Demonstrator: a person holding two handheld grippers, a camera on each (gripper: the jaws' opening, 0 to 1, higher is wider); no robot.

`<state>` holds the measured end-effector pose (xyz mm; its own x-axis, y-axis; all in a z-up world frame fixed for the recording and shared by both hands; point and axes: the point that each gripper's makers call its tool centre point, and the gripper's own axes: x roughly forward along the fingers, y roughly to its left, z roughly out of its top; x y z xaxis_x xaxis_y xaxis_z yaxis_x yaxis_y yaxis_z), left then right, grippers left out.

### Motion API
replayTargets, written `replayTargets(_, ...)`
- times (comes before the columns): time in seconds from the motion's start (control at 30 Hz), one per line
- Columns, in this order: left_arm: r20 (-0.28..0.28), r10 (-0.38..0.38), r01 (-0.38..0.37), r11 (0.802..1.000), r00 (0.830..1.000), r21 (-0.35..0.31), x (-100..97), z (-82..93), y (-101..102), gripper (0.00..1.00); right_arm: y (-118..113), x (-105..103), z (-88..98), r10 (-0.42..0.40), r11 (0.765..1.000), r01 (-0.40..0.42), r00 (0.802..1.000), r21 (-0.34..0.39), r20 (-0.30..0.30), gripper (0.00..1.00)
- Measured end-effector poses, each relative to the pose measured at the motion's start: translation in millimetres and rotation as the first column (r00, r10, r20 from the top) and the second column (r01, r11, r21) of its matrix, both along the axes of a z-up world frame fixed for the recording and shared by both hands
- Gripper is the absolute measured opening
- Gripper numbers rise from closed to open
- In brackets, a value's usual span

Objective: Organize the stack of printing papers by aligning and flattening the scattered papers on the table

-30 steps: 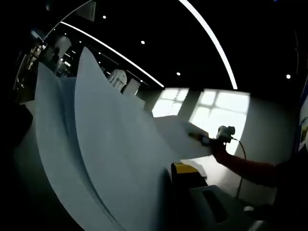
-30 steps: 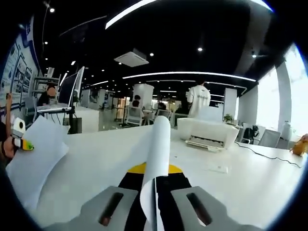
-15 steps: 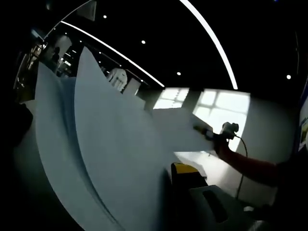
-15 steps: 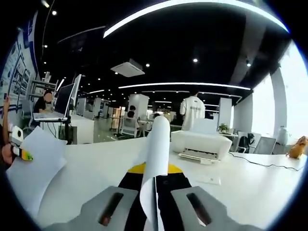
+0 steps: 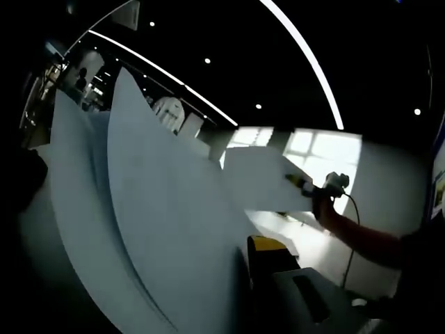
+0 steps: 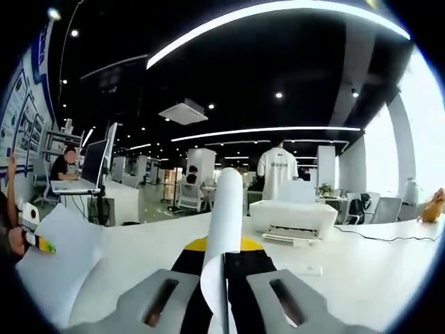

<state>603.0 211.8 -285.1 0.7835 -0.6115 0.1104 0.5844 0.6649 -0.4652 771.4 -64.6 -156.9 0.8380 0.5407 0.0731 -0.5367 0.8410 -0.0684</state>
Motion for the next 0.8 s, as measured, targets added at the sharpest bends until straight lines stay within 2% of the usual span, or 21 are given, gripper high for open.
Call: replayTargets(0.8,-0.006,-0.001,0.0,1.0,1.0,-0.025,-1.3,3.2,0.0,0.15,15.3,-16.0,25.6,0.054,0.997,-0.055,0.998,0.057,0.025,0.0)
